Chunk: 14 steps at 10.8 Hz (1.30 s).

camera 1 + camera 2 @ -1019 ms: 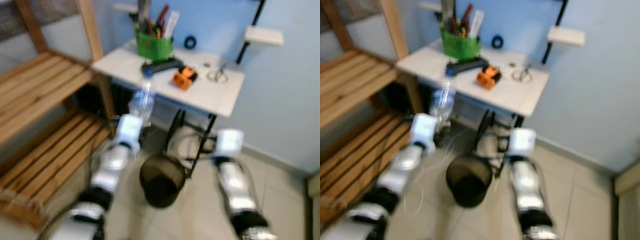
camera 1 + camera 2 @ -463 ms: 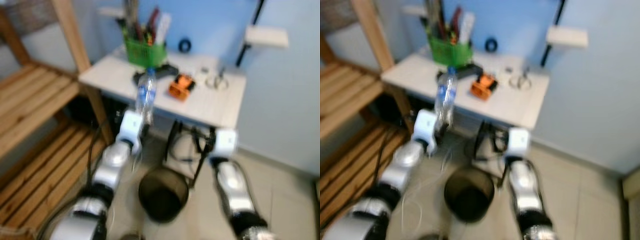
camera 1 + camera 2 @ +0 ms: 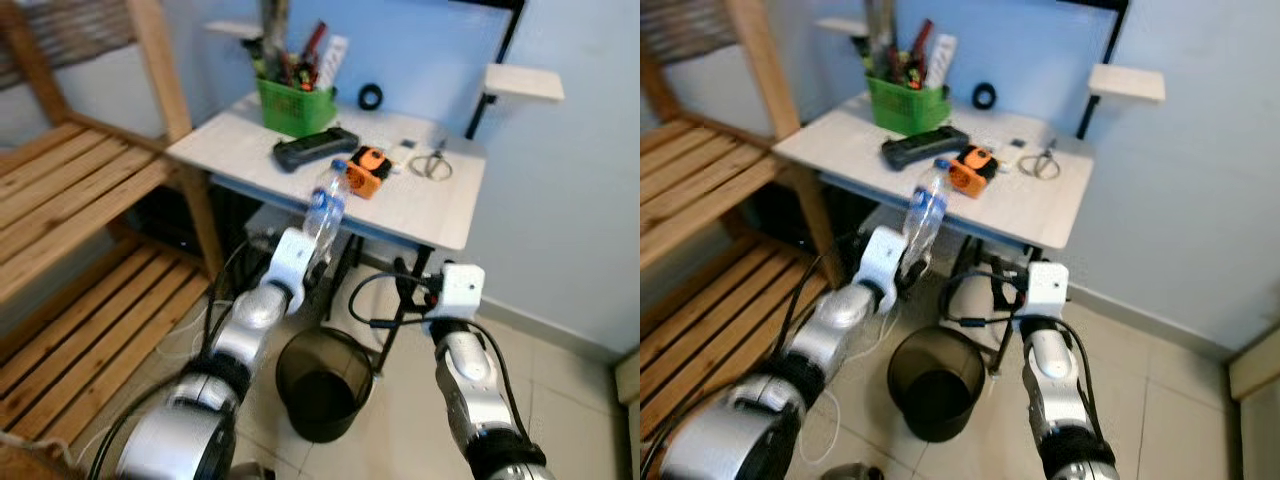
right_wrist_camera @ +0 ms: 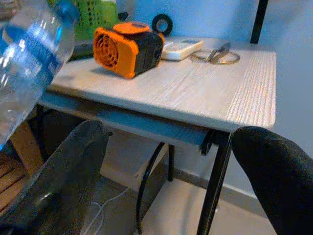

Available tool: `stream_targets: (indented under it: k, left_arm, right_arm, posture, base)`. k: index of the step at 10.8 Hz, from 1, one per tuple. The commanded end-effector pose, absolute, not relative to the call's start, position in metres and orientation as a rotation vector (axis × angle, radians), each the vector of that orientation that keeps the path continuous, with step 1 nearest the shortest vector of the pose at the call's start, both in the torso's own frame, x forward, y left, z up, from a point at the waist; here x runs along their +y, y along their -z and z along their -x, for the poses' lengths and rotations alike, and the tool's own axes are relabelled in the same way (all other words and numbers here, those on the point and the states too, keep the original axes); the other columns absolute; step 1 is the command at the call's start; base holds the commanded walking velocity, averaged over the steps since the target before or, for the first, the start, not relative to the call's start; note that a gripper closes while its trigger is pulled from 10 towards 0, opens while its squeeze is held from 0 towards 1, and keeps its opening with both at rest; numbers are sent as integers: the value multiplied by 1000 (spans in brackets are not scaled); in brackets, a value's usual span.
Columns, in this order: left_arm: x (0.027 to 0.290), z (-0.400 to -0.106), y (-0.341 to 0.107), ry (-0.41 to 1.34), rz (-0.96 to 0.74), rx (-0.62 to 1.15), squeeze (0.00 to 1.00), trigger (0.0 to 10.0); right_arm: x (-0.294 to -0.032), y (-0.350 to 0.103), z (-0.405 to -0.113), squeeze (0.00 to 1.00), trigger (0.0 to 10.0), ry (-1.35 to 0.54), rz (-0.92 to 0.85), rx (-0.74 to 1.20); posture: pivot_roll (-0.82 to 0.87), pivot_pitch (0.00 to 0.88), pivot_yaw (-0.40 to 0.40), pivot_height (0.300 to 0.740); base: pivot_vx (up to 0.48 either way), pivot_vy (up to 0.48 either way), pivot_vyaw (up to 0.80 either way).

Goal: Clean up the room

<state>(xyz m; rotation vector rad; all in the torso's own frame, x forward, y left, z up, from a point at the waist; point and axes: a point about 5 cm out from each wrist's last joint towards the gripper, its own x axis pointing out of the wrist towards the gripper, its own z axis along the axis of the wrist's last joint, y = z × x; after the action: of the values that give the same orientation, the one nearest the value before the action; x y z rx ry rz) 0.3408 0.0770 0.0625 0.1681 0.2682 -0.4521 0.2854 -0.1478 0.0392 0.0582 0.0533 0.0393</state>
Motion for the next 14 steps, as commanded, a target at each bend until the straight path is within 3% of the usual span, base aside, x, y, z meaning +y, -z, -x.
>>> stream_targets:
  k: [1, 6, 10, 12, 14]
  left_arm:
    - [69, -346, -72, 467, -168, 240, 0, 10000]
    - [52, -345, -68, 487, -166, 306, 0, 10000]
    - [44, -332, -50, 449, -96, 393, 0, 10000]
    - [25, -318, -39, 449, -17, 450, 0, 10000]
    - [11, -309, -37, 461, -106, 400, 0, 10000]
  right_arm:
    - [-149, -41, -284, 0, 10000, -35, -54, 49]
    - [-161, -31, -254, 0, 10000, -13, -44, 91]
    - [-177, -37, -252, 0, 10000, 5, -18, 95]
    - [-175, -36, -250, 0, 10000, -7, -16, 109]
    - [-171, -36, -252, 0, 10000, -18, -22, 113]
  posture:
    - [-3, 28, -6, 740]
    - [-37, 114, -34, 740]
    - [-55, 122, -45, 740]
    - [-38, 119, -56, 740]
    - [-22, 107, -60, 740]
  base:
    - [0, 0, 0]
    - [0, 0, 0]
    - [0, 0, 0]
    - [0, 0, 0]
    - [0, 0, 0]
